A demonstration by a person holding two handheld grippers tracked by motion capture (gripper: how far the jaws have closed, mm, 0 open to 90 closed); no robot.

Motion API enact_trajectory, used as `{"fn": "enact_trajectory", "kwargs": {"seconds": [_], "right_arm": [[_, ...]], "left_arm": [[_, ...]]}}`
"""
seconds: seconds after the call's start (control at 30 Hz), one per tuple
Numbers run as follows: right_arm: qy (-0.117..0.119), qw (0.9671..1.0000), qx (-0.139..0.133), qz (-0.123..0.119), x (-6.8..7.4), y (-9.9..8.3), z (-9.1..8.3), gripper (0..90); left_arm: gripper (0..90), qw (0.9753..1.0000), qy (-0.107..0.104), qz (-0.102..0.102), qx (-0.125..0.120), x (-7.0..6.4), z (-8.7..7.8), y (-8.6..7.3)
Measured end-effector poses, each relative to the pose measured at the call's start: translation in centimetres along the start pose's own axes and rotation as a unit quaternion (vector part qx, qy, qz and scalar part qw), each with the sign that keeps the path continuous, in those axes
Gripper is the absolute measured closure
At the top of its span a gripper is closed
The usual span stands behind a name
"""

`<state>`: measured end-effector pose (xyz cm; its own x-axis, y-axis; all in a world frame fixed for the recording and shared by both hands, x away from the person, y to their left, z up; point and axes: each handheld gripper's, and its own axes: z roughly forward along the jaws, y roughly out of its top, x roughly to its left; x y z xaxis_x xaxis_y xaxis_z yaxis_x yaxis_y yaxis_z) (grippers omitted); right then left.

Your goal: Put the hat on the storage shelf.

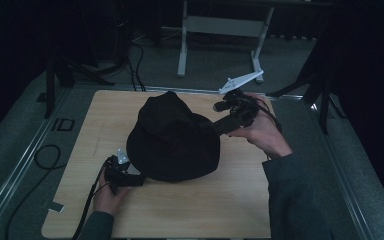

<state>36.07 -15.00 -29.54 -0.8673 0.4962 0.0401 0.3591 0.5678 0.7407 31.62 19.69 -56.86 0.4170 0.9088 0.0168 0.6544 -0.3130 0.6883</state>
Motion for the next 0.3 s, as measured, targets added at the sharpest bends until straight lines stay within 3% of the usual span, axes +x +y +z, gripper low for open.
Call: {"fn": "enact_trajectory", "kwargs": {"seconds": [0.3], "right_arm": [[-0.002,1.0000,-0.003,-0.001,-0.35,-0.82,-0.68,13.3]], "left_arm": [[1.3,1.0000,0.000,0.000,0.001,0.01,-0.01,0.01]]}}
